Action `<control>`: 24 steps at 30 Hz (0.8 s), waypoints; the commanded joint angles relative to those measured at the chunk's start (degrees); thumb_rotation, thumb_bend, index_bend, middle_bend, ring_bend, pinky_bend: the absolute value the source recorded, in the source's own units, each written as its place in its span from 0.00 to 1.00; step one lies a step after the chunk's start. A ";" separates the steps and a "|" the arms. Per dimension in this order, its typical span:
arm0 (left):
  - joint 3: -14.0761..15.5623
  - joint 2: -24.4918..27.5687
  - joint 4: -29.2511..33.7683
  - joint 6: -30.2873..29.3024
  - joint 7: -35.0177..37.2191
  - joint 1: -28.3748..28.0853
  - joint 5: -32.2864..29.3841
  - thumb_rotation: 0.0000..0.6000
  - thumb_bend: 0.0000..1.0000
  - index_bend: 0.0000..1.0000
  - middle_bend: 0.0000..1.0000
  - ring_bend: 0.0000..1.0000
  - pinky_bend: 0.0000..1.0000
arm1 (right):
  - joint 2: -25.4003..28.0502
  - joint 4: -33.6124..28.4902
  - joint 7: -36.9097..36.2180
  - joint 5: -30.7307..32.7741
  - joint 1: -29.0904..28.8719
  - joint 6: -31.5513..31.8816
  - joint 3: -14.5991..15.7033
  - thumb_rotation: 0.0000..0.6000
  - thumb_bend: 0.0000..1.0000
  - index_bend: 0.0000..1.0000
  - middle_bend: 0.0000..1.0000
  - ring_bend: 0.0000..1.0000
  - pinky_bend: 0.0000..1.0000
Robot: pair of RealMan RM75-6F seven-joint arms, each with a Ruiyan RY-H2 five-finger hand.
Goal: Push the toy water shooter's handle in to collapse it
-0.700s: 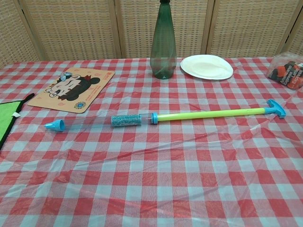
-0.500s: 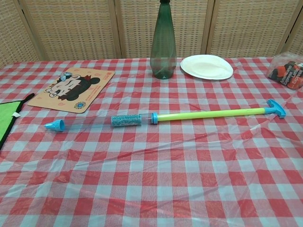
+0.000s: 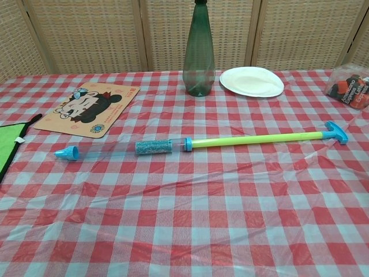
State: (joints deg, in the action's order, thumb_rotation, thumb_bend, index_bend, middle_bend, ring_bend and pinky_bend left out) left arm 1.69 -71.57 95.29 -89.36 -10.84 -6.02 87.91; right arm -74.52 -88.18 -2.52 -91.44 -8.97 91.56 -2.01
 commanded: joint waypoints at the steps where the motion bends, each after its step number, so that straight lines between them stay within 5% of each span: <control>1: -0.18 0.06 0.11 -0.11 0.03 0.13 0.05 1.00 0.19 0.00 0.00 0.00 0.00 | 0.04 -0.02 -0.13 -0.02 0.03 -0.08 -0.15 1.00 0.19 0.03 0.00 0.00 0.00; 4: -0.32 0.23 0.32 -0.26 0.17 0.35 0.11 1.00 0.19 0.00 0.00 0.00 0.00 | 0.17 -0.18 -0.51 -0.10 0.00 0.01 -0.54 1.00 0.19 0.03 0.00 0.00 0.03; 7: -0.41 0.42 0.54 -0.33 0.26 0.55 0.21 1.00 0.19 0.00 0.00 0.00 0.00 | 0.46 -0.67 -0.18 0.39 -0.65 -0.67 -1.56 1.00 0.20 0.09 0.08 0.06 0.19; 12: -0.75 0.74 1.09 -0.17 0.08 0.76 -0.08 1.00 0.19 0.00 0.00 0.00 0.00 | 2.05 -2.94 2.28 2.87 -4.02 -4.42 -5.46 1.00 0.19 0.20 0.46 0.47 0.44; 15: -1.06 0.92 1.27 0.04 -0.03 0.79 -0.37 1.00 0.19 0.00 0.00 0.00 0.00 | 3.60 -4.53 4.76 6.41 -6.99 -8.73 -8.62 1.00 0.20 0.29 0.64 0.65 0.50; 24: -1.63 0.50 0.81 1.22 -0.76 0.54 -0.98 1.00 0.19 0.00 0.00 0.00 0.00 | 3.71 -1.26 10.45 20.07 -15.16 -22.71 -15.11 1.00 0.30 0.41 0.97 0.95 0.65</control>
State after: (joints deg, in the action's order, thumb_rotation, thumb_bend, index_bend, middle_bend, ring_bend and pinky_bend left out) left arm 0.11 -71.00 96.16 -88.21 -11.54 -5.44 86.99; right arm -70.64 -91.34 5.96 -75.13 -21.28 72.82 -15.09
